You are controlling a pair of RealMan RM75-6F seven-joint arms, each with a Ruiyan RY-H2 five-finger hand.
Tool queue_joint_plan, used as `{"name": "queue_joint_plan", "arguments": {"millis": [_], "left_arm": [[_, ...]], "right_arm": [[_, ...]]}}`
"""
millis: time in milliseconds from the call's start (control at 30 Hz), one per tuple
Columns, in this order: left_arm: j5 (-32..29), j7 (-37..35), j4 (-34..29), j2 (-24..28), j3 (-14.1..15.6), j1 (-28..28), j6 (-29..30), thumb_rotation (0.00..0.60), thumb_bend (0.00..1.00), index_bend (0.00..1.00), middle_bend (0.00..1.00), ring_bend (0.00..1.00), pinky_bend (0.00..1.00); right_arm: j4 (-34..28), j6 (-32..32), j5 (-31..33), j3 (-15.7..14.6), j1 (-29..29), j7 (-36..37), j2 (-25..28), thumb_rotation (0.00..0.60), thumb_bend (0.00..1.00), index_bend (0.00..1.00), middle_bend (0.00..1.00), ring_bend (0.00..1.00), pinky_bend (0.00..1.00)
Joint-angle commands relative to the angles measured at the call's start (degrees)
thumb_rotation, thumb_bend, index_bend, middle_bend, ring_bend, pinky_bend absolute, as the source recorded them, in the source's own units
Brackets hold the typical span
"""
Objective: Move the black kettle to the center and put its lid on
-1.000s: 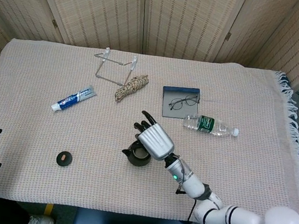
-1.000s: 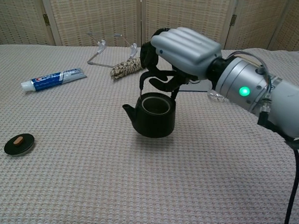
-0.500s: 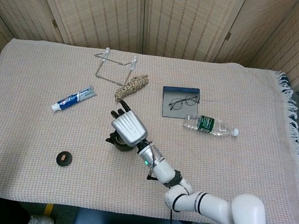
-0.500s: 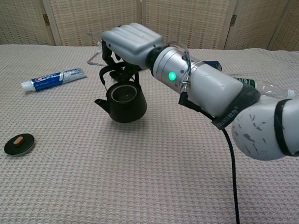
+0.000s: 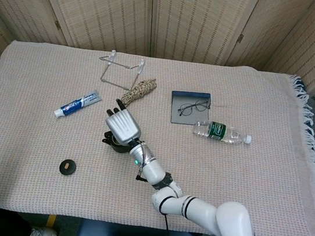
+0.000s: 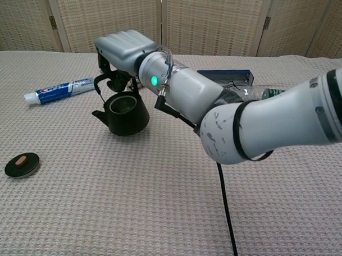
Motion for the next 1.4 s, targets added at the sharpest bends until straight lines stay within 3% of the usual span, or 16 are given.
{"name": "queue_joint_plan", "arguments": {"millis": [33,200,400,567,733,833,967,1133,1400], "left_arm": [[-0.03,-0.08,0.16,0.0,-0.06,0.03,0.06,0.6,0.23,0.07,0.0,0.04,0.0],[-0.35,-0.35,0.51,-0.05,-0.03,0.19,-0.07,0.6,0.23,0.07,0.0,0.04,0.0],[-0.75,-0.38,0.87,-0.34,-0.19,0.31,-0.07,0.6,0.23,0.07,0.0,0.04,0.0],[-0.81,-0.29,0.86,-0.55,-0.25,0.26,-0.21,0.6,0.23,0.07,0.0,0.04,0.0],[-0.91,0.29,0.88,-0.94,-0.53,0.39,0.29,0.6,0.23,0.08,0.0,0.04,0.0],[-1.03,0.63,0.8,-0.86,-0.43,0.39,-0.01,0.6,0.23,0.08,0.0,0.04,0.0],[-1.3,0.59,0.82,-0.95,-0.52,0.61,0.24,0.6,0.23,0.08,0.0,0.04,0.0],[-1.58,0.61,0.65,-0.63,-0.49,0.91,0.38,0.6,0.23,0.08,0.0,0.04,0.0],[-1.78,1.2,0.45,-0.72,-0.61,0.53,-0.44,0.6,0.23,0.08,0.0,0.04,0.0]], "right_arm": [[2.37,-0.74,1.24,0.57,1.6,0.26,-1.61,0.6,0.45,0.82,0.39,0.38,0.13],[4.17,-1.26,2.86,0.73,2.81,1.15,-2.74,0.6,0.45,0.79,0.38,0.37,0.13],[3.62,-3.8,6.59,0.9,3.42,-0.94,-2.55,0.6,0.45,0.62,0.33,0.33,0.13],[1.76,-5.12,11.68,1.69,3.81,-6.04,-1.74,0.6,0.44,0.35,0.2,0.23,0.1],[-1.28,-4.62,15.31,1.79,3.92,-9.57,-0.27,0.6,0.33,0.1,0.05,0.11,0.02],[-1.98,-4.71,17.15,1.52,4.25,-11.18,0.29,0.6,0.24,0.01,0.0,0.06,0.0],[-1.82,-4.87,18.79,1.14,4.86,-11.89,0.45,0.6,0.11,0.0,0.0,0.0,0.0],[-2.23,-6.05,21.59,0.72,5.6,-13.34,1.24,0.6,0.07,0.0,0.0,0.0,0.0],[-14.25,-5.79,25.08,-3.89,3.26,-18.45,9.31,0.6,0.07,0.0,0.0,0.0,0.0]]}}
